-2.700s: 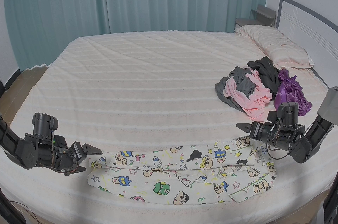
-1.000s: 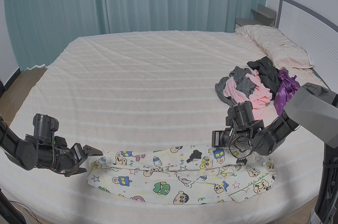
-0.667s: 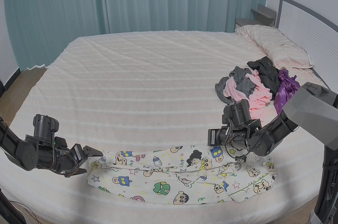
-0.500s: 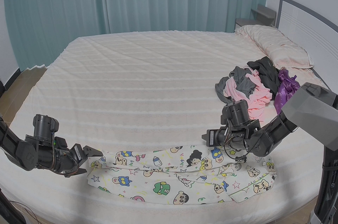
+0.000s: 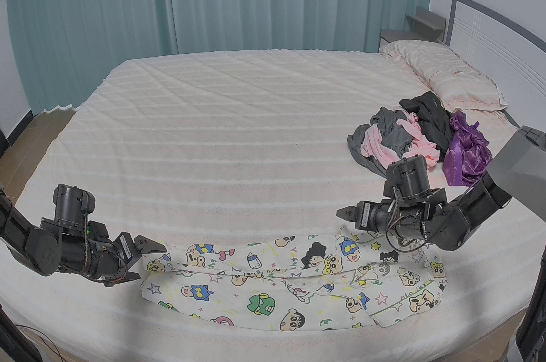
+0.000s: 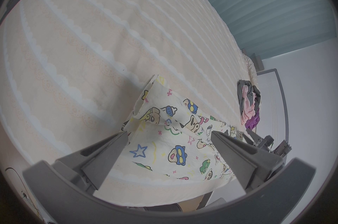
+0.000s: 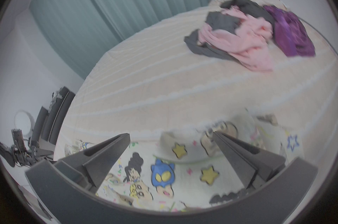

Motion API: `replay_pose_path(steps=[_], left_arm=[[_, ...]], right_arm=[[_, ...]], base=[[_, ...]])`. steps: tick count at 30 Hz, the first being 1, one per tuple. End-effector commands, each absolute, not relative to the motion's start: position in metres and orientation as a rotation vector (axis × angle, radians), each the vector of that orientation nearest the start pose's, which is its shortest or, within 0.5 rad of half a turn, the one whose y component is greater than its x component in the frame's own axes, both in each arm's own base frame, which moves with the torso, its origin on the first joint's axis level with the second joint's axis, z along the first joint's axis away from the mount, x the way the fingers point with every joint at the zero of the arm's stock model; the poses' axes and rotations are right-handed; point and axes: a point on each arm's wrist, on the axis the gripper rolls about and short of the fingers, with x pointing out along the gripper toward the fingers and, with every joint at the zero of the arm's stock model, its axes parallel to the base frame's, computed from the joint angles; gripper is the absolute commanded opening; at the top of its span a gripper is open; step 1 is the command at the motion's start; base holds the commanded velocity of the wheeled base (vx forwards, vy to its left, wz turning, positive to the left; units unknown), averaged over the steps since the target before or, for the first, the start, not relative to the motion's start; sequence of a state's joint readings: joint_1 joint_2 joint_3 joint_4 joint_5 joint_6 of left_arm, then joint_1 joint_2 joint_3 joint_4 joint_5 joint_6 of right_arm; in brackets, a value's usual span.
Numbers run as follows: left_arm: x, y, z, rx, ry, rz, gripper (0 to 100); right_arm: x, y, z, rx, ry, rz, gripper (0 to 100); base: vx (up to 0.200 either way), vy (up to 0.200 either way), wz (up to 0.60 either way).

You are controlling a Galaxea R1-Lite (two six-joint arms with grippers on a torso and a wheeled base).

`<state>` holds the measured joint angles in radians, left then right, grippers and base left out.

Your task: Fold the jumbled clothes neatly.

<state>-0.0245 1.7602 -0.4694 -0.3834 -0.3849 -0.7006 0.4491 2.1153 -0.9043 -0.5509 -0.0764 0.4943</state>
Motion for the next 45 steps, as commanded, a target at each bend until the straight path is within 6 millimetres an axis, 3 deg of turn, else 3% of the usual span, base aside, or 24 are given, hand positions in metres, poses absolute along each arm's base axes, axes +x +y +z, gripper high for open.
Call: replay_pose_path(steps=[1,7,14,21,26,31,33,34,36,45], left_arm=[[0.239,-0.014,0.068,-0.807,1.004,-0.05,100],[0.239,-0.014,0.068,-0.807,1.004,-0.05,100],[0.239,-0.014,0.068,-0.807,1.004,-0.05,100],[0.239,-0.014,0.068,-0.807,1.004,-0.05,100],[0.239,-0.014,0.068,-0.807,1.004,-0.05,100],[0.239,-0.014,0.068,-0.807,1.004,-0.05,100],[0.239,-0.016,0.068,-0.805,1.008,-0.054,100],[0.239,-0.016,0.068,-0.805,1.008,-0.054,100],[0.239,-0.017,0.068,-0.804,1.009,-0.057,100],[0.237,-0.017,0.067,-0.803,1.014,-0.056,100]], right_arm=[[0.309,0.137,0.062,0.373,0.751,0.136,100],[0.303,0.127,0.044,0.426,0.822,0.075,100],[0.313,0.112,0.029,0.459,0.843,0.024,100],[0.299,0.102,0.066,0.497,0.727,0.05,100],[0.282,0.086,0.077,0.511,0.71,0.028,100],[0.261,0.07,0.059,0.497,0.807,0.004,100],[0.261,0.07,0.059,0.497,0.807,0.004,100],[0.252,0.063,0.045,0.472,0.881,0.015,100],[0.249,0.06,0.039,0.469,0.918,0.033,100],[0.265,0.055,0.014,0.466,0.907,0.065,100]], base=[[0.0,0.0,0.0],[0.0,0.0,0.0],[0.0,0.0,0.0],[0.0,0.0,0.0],[0.0,0.0,0.0],[0.0,0.0,0.0],[0.0,0.0,0.0],[0.0,0.0,0.0],[0.0,0.0,0.0],[0.0,0.0,0.0]])
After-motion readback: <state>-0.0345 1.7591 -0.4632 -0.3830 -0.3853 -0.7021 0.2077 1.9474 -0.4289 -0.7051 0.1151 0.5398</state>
